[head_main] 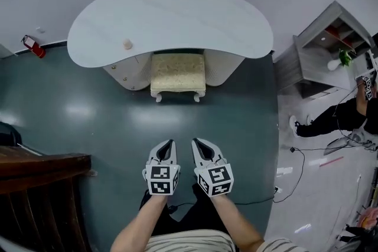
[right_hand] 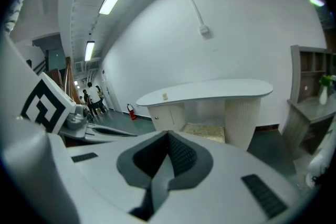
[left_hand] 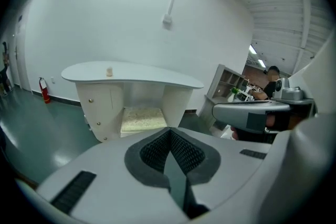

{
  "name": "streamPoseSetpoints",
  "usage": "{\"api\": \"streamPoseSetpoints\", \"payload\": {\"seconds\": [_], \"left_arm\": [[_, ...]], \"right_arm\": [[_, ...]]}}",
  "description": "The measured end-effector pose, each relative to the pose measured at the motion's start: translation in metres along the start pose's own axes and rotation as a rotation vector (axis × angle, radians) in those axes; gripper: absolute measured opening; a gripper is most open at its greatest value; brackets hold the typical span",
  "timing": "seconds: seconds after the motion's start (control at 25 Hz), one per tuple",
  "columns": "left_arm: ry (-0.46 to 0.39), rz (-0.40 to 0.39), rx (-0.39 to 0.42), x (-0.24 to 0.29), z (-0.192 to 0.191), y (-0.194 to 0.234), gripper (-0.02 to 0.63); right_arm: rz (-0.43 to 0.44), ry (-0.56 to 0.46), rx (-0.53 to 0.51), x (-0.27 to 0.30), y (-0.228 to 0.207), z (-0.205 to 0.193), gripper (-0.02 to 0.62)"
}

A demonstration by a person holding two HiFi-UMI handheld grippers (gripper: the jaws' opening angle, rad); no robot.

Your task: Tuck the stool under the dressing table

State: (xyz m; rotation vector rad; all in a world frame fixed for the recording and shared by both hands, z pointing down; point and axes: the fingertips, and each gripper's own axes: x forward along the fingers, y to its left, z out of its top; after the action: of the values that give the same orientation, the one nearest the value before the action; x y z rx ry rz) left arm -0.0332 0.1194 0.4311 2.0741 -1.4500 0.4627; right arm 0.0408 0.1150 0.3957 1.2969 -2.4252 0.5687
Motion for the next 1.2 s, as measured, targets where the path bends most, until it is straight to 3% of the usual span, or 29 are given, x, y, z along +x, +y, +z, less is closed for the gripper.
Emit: {"api": "streamPoseSetpoints", "payload": {"seconds": [0.16,0.36,0.6,1.04,1.2], "left_arm": [[-0.035,-0.028,0.019,-0.031,0.023,-0.014,0.006],[-0.101,-0.049,-0.02,-0.067,0.055,-0.021,0.006],[-0.188,-0.043,0.023,-0.112,0.102,-0.03,0.006],[-0.342,-0.051,0.027,-0.166,0.179,-0.047,0.006],[-0.397,-0.078,0.086,-0.183,0.203,-0.064,0.006]], "right_arm": [[-0.001,-0.027,0.033,-0.025,0.007,0.02,0.012],[-0.023,-0.049,0.037,-0.058,0.009,0.052,0.012],[-0.052,-0.114,-0.045,-0.096,0.015,0.108,0.013],[0.02,-0.262,-0.085,-0.126,0.064,0.196,0.014],[0.026,-0.305,-0.135,-0.144,0.073,0.221,0.014]]}}
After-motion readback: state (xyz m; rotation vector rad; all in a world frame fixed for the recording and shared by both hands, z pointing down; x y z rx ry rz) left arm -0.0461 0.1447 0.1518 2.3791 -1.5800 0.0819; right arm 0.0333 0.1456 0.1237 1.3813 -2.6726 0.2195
